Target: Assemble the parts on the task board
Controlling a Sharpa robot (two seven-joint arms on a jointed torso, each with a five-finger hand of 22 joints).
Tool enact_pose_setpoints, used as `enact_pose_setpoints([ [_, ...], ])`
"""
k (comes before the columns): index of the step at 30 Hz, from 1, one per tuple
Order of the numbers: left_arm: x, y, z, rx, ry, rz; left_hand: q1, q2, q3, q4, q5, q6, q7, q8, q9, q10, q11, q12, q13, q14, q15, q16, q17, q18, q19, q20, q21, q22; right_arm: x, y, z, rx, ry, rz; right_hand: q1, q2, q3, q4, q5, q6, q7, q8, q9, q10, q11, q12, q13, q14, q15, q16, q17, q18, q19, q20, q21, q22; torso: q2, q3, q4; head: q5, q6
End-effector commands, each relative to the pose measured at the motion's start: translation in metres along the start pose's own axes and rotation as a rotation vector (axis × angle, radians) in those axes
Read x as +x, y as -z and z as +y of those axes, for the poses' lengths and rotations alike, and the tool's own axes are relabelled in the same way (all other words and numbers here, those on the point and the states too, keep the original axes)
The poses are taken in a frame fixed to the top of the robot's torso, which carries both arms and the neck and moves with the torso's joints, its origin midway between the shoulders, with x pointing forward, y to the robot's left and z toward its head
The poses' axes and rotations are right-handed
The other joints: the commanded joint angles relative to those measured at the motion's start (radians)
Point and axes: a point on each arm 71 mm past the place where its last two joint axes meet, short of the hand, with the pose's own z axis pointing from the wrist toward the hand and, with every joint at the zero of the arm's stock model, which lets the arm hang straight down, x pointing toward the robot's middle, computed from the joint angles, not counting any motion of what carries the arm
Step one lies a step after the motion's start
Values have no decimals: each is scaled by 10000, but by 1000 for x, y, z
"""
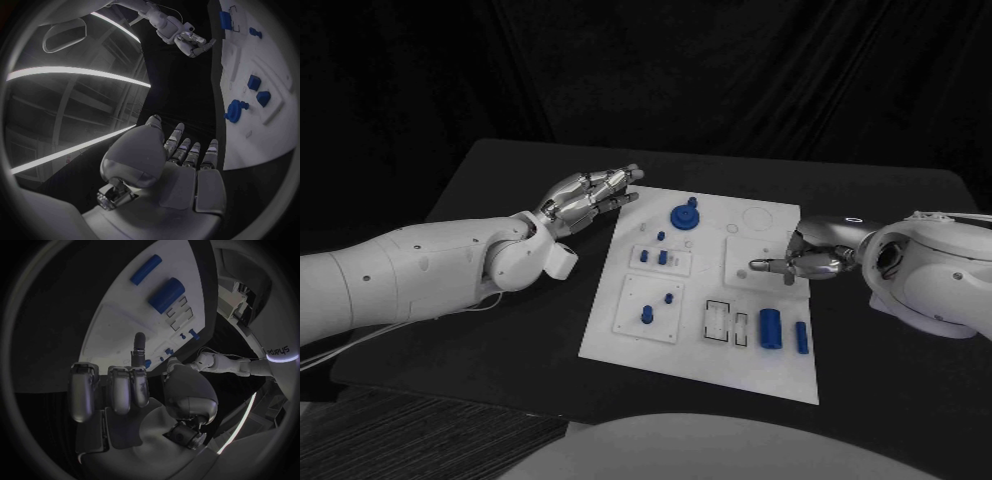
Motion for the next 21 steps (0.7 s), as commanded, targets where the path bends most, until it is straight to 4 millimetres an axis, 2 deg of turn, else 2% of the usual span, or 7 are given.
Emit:
enact_pose_setpoints([
  [1, 2, 0, -4, 780, 92, -3, 108, 12, 55, 13, 15, 28, 20, 20, 9, 111, 31, 98, 25, 40, -43, 59, 10, 81, -26, 70, 10, -12, 9, 3, -4, 917, -74, 858, -176, 708, -887, 10, 373, 175, -16, -263, 247, 1045, -94, 90, 2627, 1037, -156, 85, 2628, -183, 837, -176, 316, 2474, -5, 0, -1, -51, 0],
  [2, 2, 0, -4, 775, 97, 0, 114, 13, 57, 15, 17, 32, 33, 22, 9, 160, 53, 141, 35, 44, -43, 62, 12, 79, -23, 77, 12, -7, 10, 3, -4, 951, -91, 889, -163, 734, -910, 9, 397, 167, -13, -277, 254, 1045, -91, 90, 2627, 1037, -157, 85, 2628, -179, 830, -177, 303, 2469, -7, 2, -7, -59, 0],
  [6, 2, 0, -4, 752, 116, 11, 123, 13, 60, 17, 19, 40, 52, 25, 8, 240, 85, 215, 51, 48, -41, 65, 13, 76, -21, 81, 12, -7, 14, 5, -3, 1171, -304, 1100, 436, 878, -1144, -14, 1169, 204, -19, -355, 448, 1045, -95, 90, 2627, 1037, -167, 85, 2628, -164, 798, -186, 256, 2448, -21, 6, -8, -96, 0],
  [10, 2, 1, -3, 729, 102, -12, 125, 13, 61, 17, 23, 38, 55, 24, 8, 248, 88, 222, 52, 47, -41, 64, 13, 76, -23, 81, 11, -14, 18, 5, -3, 1325, -600, 1384, 604, 947, -1282, -2, 1253, 254, -48, -265, 689, 1045, -121, 90, 2627, 1037, -185, 85, 2628, -144, 761, -199, 191, 2422, -15, -2, 1, -154, 0],
  [12, 2, 1, -3, 715, 82, -43, 129, 12, 62, 16, 28, 51, 58, 28, 9, 260, 92, 234, 54, 51, -39, 67, 14, 75, -23, 81, 10, -15, 20, 4, -3, 1360, -676, 1523, 764, 1100, -1570, -1, 1259, 38, -61, -66, 1265, 1045, -138, 90, 2627, 1037, -207, 85, 2628, -141, 753, -221, 184, 2418, -25, -6, -2, -153, 0],
  [19, 0, 3, -3, 679, 44, -107, 137, 6, 62, 11, 40, 43, 61, 26, 8, 264, 97, 242, 54, 54, -35, 69, 16, 73, -23, 81, 10, -16, 26, 2, 1, 1385, -697, 1872, 1340, 1140, -1888, -45, 1301, -444, -4, 66, 2009, 1045, -87, 90, 2627, 1037, -179, 85, 2628, -150, 768, -194, 216, 2428, 10, -6, 4, -171, 0],
  [21, 0, 3, -3, 675, 36, -117, 145, 4, 64, 7, 52, 45, 63, 27, 8, 263, 101, 245, 53, 57, -32, 72, 17, 73, -20, 81, 12, -9, 28, 2, 2, 1401, -702, 1914, 1775, 1112, -1997, -56, 1482, -747, 5, 280, 2598, 1045, -67, 90, 2627, 1037, -153, 85, 2628, -131, 734, -195, 155, 2404, 6, -6, 7, -165, 0],
])
